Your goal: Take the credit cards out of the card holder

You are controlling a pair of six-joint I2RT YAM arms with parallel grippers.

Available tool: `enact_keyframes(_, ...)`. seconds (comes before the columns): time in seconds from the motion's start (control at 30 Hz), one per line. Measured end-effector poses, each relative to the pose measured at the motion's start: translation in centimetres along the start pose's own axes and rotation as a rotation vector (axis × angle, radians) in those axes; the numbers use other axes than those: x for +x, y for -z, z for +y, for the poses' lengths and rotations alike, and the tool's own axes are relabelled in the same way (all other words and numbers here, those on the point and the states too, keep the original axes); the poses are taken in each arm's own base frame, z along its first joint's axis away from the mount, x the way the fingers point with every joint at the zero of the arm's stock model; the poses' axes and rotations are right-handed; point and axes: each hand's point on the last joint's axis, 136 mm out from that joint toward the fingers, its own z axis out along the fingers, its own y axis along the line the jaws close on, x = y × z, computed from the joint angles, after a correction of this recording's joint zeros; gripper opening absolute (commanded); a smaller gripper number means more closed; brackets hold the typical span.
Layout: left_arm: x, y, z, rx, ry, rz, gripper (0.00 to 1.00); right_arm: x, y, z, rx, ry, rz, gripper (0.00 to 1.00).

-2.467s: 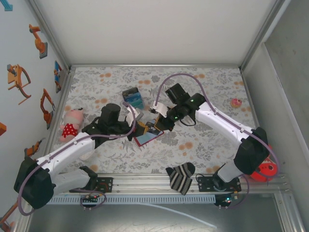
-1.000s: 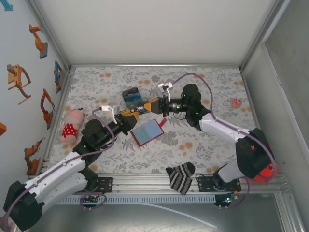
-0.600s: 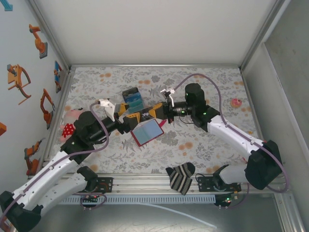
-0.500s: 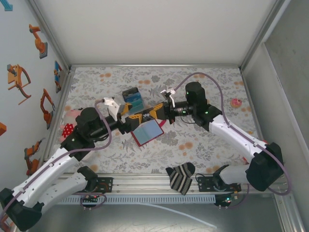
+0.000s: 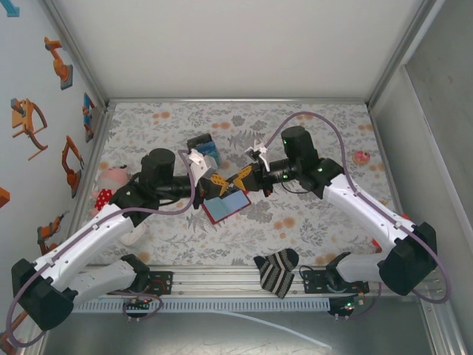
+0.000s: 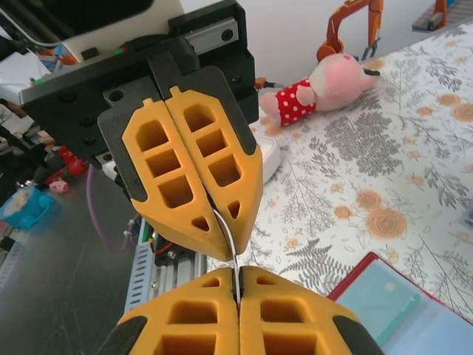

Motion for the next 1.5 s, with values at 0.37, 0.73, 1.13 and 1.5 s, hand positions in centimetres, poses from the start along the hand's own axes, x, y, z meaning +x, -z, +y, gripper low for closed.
enact_keyframes(0.37, 0.7, 0.2, 3.3, -0.157, -0.027, 0.048, 0.00, -0.4, 1.7, -2.3, 0.250, 0.030, 0.005, 0.79)
enact_keyframes(0.73, 1.1, 1.3, 15.6, -0.427, -0.049, 0.159, 0.00, -1.3, 4.5, -6.7, 0.575, 0.015, -0.029, 0.99)
enact_keyframes(1.13, 4.6, -0.8, 26.4, -0.417, -0.087, 0.264, 0.00, -0.8, 7.6, -9.9, 0.840, -0.017, -0.047, 0.99)
enact_keyframes(1.5, 8.7, -3.0, 29.6, -0.348, -0.134, 0.370, 0.00, -0.8, 9.9, -9.5, 0.937, -0.009, -0.107, 0.99)
